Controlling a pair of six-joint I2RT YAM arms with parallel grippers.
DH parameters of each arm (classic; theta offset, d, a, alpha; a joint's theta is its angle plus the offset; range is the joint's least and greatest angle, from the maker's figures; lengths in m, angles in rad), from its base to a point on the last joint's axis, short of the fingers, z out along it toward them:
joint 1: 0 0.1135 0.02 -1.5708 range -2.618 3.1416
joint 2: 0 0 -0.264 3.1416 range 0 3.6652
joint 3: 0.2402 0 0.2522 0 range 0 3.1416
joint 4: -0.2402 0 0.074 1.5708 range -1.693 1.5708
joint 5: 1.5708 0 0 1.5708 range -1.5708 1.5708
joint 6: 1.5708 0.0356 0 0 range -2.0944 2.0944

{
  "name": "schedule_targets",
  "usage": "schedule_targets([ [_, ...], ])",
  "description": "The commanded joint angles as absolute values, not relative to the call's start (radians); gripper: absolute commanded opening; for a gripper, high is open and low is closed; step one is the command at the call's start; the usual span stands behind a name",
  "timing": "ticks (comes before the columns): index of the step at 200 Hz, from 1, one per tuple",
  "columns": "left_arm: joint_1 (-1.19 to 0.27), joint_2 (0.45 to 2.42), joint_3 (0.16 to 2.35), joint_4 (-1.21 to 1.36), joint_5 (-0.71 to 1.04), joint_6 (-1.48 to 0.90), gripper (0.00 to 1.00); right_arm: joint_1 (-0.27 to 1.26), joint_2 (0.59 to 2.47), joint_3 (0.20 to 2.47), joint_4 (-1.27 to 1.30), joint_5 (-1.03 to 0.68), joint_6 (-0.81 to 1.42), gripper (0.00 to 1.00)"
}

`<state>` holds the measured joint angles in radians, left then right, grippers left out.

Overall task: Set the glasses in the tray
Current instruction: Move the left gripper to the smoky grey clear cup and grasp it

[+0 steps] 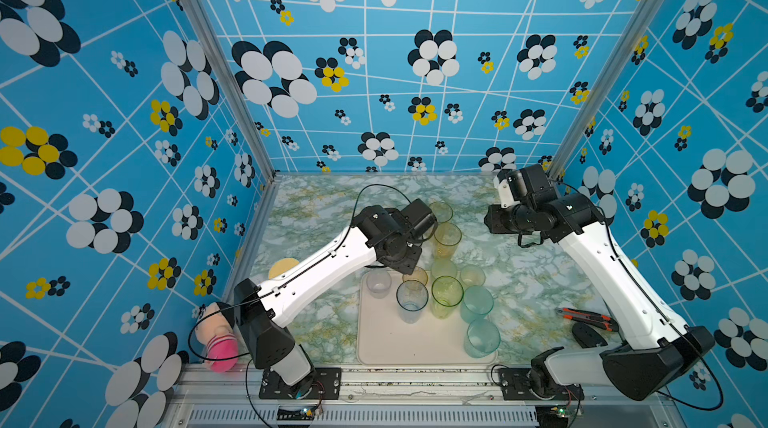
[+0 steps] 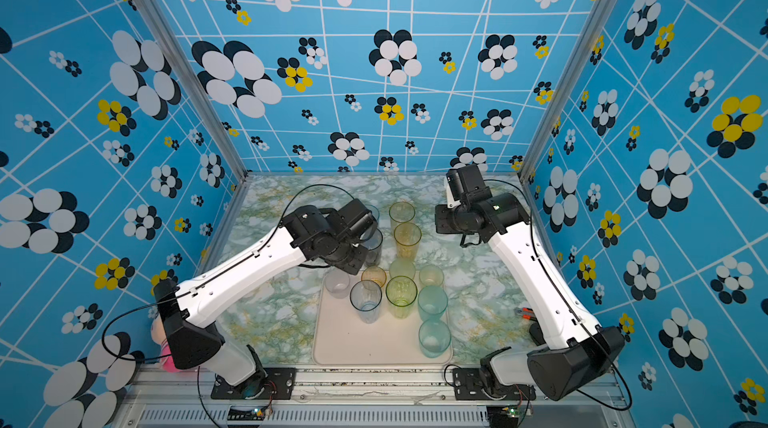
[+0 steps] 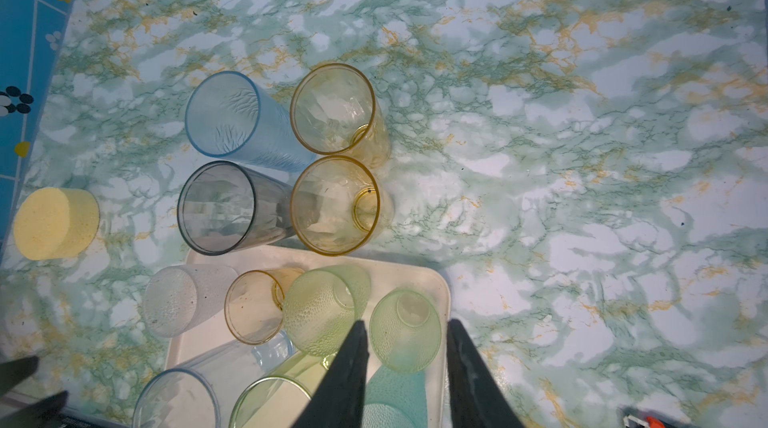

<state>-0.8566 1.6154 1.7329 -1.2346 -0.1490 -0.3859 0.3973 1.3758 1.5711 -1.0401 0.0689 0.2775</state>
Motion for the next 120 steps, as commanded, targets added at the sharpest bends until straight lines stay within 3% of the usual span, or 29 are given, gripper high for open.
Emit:
schedule_targets([
  [1,-0.774,1.651,1.786,-1.276,-0.161,-0.318,0.34,0.391,1.376,1.578,-1.051,0.078,0.299,0.35],
  [120,-0.612,1.887,1.848,-1.133,-0.011,-0.221,0.27,0.388,1.396,1.628,-1.057,0.128,0.304,0.35],
])
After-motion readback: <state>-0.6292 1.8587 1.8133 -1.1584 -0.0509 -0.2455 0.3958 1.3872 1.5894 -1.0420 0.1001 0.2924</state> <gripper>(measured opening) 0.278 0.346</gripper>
